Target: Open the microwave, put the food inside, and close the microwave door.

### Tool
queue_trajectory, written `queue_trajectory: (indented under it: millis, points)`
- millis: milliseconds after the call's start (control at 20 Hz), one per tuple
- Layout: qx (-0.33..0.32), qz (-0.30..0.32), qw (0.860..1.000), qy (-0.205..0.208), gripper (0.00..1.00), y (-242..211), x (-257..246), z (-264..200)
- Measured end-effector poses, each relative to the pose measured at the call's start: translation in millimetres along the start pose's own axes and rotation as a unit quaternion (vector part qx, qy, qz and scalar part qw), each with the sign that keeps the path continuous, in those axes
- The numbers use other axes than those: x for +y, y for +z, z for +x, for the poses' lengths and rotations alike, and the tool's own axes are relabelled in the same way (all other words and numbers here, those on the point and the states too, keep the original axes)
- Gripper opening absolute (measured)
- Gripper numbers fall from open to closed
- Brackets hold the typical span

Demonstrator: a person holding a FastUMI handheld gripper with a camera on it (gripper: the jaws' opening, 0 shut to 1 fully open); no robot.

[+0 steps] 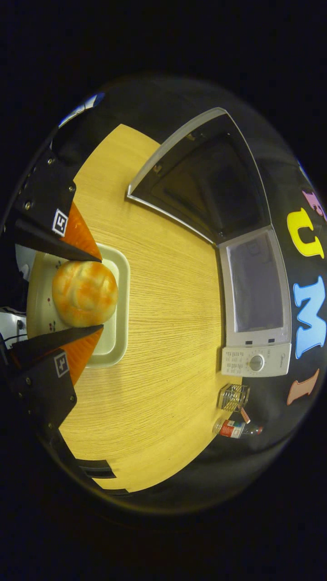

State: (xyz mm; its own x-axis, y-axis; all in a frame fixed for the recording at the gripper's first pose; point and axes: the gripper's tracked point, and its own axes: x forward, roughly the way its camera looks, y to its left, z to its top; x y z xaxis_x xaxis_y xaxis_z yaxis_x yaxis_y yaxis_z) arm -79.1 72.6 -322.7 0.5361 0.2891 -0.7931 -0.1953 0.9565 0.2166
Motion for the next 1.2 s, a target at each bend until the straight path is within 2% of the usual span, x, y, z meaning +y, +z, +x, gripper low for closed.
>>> queue_trajectory:
  millis: [400,600,850,1200]
  points:
    - [-0.084,0.050,0.994,0.049,0.77,83.5,10.2,-18.6]
    - [-0.114,0.053,0.990,0.063,0.77,124.0,14.9,-19.3]
    - [-0.153,0.058,0.983,0.087,0.77,180.3,24.9,-10.8]
    - [-0.187,0.098,0.970,0.120,0.76,244.9,30.8,20.5]
